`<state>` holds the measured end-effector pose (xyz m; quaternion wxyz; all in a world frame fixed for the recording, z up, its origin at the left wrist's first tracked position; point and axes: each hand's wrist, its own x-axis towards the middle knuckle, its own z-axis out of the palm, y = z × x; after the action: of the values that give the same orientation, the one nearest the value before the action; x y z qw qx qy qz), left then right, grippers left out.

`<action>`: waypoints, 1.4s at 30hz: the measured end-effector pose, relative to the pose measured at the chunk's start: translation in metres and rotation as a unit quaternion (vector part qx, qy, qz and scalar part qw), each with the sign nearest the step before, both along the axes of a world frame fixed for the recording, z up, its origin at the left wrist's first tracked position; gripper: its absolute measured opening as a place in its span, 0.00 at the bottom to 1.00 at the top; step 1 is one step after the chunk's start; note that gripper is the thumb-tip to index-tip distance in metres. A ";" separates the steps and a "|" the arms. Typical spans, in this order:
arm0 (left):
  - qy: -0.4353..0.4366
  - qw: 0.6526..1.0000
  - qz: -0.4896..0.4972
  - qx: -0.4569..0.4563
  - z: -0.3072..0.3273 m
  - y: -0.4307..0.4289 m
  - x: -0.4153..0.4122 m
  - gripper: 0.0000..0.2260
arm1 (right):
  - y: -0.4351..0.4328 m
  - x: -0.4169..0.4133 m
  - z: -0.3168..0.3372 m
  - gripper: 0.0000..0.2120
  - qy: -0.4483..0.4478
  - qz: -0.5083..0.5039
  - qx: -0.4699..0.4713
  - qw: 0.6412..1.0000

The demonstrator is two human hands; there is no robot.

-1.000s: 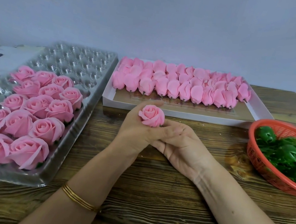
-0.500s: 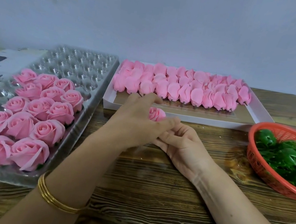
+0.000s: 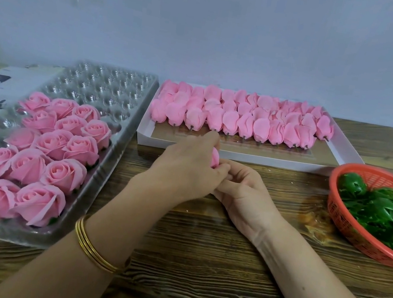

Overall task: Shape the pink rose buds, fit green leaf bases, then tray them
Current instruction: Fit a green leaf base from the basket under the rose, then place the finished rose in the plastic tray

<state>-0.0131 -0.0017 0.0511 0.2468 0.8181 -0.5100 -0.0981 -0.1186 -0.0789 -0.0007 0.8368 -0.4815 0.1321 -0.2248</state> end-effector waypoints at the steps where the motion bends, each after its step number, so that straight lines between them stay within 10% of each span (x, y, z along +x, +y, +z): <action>1: -0.001 1.000 -0.003 -0.001 -0.001 -0.001 0.000 0.10 | 0.000 0.000 0.000 0.13 0.002 -0.004 -0.004 1.000; 16: 0.010 1.000 -0.008 0.003 -0.004 -0.003 0.005 0.12 | 0.004 0.004 -0.001 0.26 0.066 -0.081 0.006 0.995; 42: -0.072 0.988 0.095 -0.096 0.057 0.080 0.091 0.05 | -0.001 -0.002 0.000 0.20 0.089 -0.102 -0.018 0.991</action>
<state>0.0783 0.0786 0.1081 0.2948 0.8403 -0.4536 0.0338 -0.1202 -0.0795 -0.0012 0.7856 -0.4983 0.2505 -0.2678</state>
